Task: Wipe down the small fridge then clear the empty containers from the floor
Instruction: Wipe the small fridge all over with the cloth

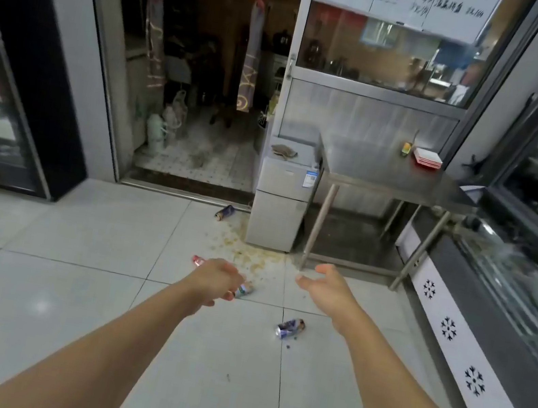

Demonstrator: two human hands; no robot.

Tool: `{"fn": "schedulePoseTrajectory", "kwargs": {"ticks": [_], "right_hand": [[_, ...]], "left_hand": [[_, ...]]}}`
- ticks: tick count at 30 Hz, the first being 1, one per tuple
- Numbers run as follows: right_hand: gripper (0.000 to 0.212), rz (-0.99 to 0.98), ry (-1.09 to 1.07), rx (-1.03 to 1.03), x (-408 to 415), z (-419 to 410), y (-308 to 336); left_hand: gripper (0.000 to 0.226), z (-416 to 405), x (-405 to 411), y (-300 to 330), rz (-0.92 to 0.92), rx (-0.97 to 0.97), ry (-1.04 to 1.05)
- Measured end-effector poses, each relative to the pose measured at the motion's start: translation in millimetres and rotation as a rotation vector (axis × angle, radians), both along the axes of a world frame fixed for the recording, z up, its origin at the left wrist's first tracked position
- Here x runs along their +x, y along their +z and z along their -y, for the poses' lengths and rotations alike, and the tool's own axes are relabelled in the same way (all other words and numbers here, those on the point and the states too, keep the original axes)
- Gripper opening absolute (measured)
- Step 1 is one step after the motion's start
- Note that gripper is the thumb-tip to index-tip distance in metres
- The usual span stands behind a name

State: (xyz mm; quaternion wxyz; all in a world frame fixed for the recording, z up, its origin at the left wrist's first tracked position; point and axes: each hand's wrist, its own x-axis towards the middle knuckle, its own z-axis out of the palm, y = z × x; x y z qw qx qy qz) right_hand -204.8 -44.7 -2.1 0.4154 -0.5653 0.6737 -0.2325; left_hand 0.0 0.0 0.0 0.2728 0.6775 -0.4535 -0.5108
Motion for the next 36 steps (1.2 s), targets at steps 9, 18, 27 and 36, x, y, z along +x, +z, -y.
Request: {"fn": "schedulePoseTrajectory", "kwargs": {"ticks": [9,18,27,36], "right_hand": [[0.055,0.070,-0.018,-0.029,4.8,115.6,-9.9],[0.048,0.074,-0.043,-0.044,17.8,291.7,-20.4],[0.052,0.062,0.007,-0.011,94.2,441.3,-32.3],[0.042,0.036,-0.076,0.011,186.1,585.4,-43.4]], "left_hand": [[0.020,117.8,6.0,3.2,0.025,-0.054,0.006],[0.018,277.9,18.4,-3.9,0.073,-0.022,0.067],[0.027,413.7,86.2,-17.0,0.046,-0.004,0.131],[0.012,579.4,183.2,-36.1,0.055,0.019,0.062]]}}
